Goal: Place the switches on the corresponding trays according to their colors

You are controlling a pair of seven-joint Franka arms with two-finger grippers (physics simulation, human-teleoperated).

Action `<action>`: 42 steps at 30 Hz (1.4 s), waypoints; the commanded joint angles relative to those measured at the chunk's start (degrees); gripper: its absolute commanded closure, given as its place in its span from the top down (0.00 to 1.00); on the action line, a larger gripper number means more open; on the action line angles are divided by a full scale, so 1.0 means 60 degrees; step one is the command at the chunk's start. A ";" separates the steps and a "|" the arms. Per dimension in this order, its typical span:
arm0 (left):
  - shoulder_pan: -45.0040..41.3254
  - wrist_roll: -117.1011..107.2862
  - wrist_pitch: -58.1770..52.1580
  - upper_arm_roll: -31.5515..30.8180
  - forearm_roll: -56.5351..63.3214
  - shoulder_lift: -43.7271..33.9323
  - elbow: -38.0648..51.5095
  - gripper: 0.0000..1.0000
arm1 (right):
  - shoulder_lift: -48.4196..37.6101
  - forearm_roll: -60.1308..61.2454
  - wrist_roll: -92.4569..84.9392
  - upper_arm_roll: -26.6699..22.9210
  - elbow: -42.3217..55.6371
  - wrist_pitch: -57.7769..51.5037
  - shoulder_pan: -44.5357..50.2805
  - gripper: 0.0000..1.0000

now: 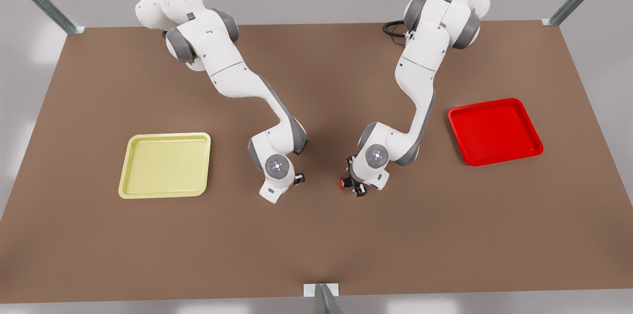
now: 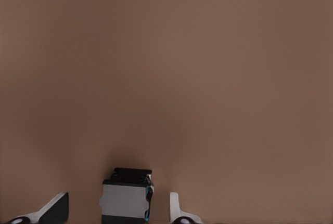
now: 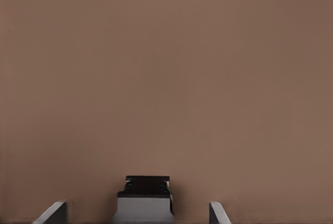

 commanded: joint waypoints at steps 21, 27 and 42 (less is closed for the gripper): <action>0.0000 0.0044 0.0000 0.0000 0.0041 0.0073 0.0015 0.50 | 0.0116 0.0089 0.0366 0.0030 -0.0248 0.0161 0.0004 0.59; 0.0000 0.0556 -0.0117 0.0000 0.0070 -0.0074 0.0015 0.50 | 0.0131 0.0074 0.0366 0.0016 -0.0248 0.0190 0.0004 0.54; 0.0029 0.8276 -0.1099 0.2871 0.0026 -0.4014 -0.4789 0.49 | -0.0162 0.0015 0.0292 -0.0013 -0.0336 0.0088 -0.0054 0.48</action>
